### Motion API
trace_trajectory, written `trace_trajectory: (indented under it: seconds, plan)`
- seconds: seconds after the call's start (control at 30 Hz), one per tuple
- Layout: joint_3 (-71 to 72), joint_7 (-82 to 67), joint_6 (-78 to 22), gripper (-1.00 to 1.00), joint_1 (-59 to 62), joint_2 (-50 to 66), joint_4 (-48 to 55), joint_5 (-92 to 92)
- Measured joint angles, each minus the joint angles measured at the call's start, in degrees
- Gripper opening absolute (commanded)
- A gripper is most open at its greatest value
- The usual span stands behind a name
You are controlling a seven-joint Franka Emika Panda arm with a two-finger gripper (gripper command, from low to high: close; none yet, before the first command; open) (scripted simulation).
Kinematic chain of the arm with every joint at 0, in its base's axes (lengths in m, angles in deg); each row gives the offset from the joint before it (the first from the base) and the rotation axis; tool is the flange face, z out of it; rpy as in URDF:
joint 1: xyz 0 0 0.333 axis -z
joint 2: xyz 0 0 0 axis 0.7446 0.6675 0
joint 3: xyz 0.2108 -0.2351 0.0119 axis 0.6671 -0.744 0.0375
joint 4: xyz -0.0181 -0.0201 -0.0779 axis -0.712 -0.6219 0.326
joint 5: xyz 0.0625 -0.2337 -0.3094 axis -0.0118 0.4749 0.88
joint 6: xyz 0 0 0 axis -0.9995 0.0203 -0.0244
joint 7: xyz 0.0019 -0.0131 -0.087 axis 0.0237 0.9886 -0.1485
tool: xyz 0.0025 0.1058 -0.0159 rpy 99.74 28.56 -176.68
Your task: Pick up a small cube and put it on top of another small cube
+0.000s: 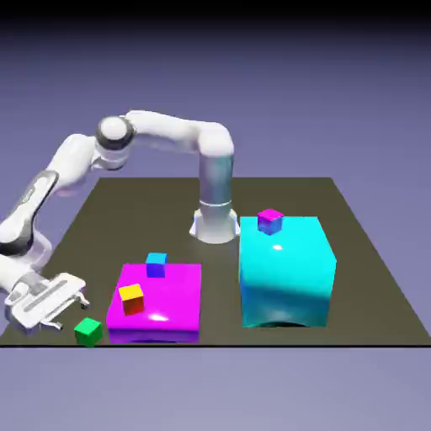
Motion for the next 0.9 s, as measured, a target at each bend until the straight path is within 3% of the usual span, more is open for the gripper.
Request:
trace_trajectory:
  seconds: [0.03, 0.07, 0.23, 0.67, 0.77, 0.8, 0.9]
  plan:
    - [-0.03, -0.69, 2.49, 0.0, -0.95, -0.84, -1.32, -0.19]
    - [-0.04, -1.08, 3.89, -1.0, -1.48, -1.32, -2.06, -0.3]
    - [0.88, 1.31, -2.28, -1.0, 1.58, 0.88, 0.41, 0.82]
    - [25.77, 18.81, 4.91, -1.0, 20.17, 1.94, -26.26, 16.97]
    - [24.47, 17.97, 9.88, -1.0, 18.4, 0.7, -29.24, 17.49]
    - [23.83, 17.55, 12.34, 1.0, 17.52, 0.09, -30.71, 17.75]
    - [24.48, 17.95, 9.92, 1.0, 18.4, 0.71, -29.23, 17.43]
